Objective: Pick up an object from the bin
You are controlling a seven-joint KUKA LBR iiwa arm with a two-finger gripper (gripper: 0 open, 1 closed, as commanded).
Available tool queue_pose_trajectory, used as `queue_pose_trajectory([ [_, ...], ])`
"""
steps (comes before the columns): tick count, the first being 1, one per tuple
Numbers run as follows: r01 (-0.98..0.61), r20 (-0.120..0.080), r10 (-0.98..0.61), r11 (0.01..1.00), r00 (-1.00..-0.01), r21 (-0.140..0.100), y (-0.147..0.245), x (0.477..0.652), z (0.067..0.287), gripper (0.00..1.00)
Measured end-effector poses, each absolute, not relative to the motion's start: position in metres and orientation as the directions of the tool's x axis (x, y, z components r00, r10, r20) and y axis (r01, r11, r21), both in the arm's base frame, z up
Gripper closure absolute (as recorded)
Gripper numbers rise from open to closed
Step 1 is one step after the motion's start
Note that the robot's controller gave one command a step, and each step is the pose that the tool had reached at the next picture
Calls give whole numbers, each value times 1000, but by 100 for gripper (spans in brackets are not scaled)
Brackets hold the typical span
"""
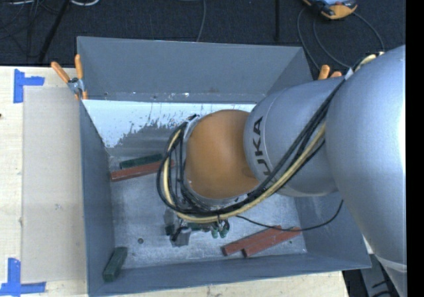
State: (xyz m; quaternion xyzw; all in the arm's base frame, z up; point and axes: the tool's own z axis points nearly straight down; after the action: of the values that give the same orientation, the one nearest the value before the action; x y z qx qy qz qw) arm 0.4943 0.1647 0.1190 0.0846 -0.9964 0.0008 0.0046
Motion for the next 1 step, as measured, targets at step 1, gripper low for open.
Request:
queue_pose_trajectory([
  [1,-166,-4,-166,986,-986,1,158,498,149,100],
])
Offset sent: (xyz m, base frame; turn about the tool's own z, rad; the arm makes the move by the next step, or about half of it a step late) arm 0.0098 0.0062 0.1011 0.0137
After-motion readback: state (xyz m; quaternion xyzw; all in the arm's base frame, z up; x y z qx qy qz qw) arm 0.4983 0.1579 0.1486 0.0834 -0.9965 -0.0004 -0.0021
